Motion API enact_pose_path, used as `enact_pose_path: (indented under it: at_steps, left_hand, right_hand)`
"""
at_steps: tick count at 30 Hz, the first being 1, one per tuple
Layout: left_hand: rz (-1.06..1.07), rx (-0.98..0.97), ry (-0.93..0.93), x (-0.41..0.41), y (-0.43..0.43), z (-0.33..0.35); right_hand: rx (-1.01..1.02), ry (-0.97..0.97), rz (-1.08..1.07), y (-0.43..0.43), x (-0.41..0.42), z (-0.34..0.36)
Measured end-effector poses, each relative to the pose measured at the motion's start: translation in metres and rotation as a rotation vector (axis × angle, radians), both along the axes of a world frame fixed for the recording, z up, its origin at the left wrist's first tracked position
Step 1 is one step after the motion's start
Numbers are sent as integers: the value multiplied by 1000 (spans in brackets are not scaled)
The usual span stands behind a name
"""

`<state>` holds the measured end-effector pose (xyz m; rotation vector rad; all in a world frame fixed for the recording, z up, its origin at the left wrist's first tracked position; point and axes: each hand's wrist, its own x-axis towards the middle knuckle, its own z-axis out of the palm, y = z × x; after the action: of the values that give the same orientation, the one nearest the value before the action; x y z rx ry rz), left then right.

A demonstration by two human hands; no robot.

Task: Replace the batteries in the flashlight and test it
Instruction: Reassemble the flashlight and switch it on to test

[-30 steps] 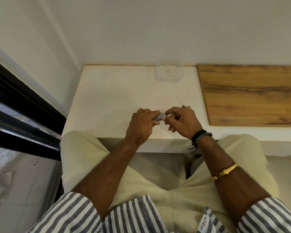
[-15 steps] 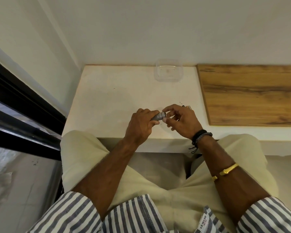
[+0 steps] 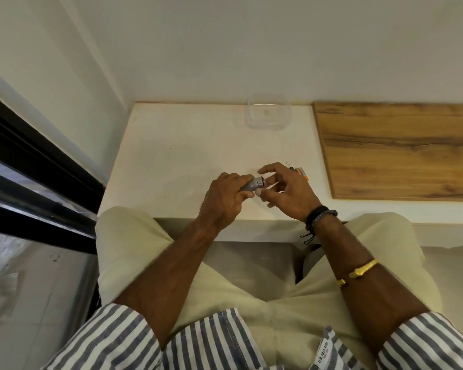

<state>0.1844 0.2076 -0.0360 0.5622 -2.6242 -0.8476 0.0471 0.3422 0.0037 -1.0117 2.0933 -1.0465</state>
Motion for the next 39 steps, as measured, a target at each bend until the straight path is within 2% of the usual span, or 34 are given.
enact_pose_path:
  at_steps: [4,11,14,16,18,21,29,35,39]
  left_hand:
    - [5,5,-10,-1,0,0]
    - [-66,-101,25,-2,4,4]
    - [-67,-75,12,-2,3,4]
    - [-30,-16,16,-1,2,3]
    - [0,35,5,-1,1,2]
    - [5,52,-11,-1,0,2]
    - [-11,5,16,-3,2,3]
    - [-86,165,3,-3,3,4]
    - [-91,164,37,-4,5,6]
  right_hand:
    - [-23,77,2,-1,2,-1]
    - [126,195,-86,-3,8,-1]
    - [115,111,-145,-5,7,-1]
    - [55,9,-96,-3,4,-1]
    - [6,-6,-3,0,-1,-1]
    - [-31,97,29,1,-1,-2]
    - [59,239,25,-2,1,-6]
    - [55,439,-16,-5,5,-15]
    - [31,481,-73,-9,8,-18]
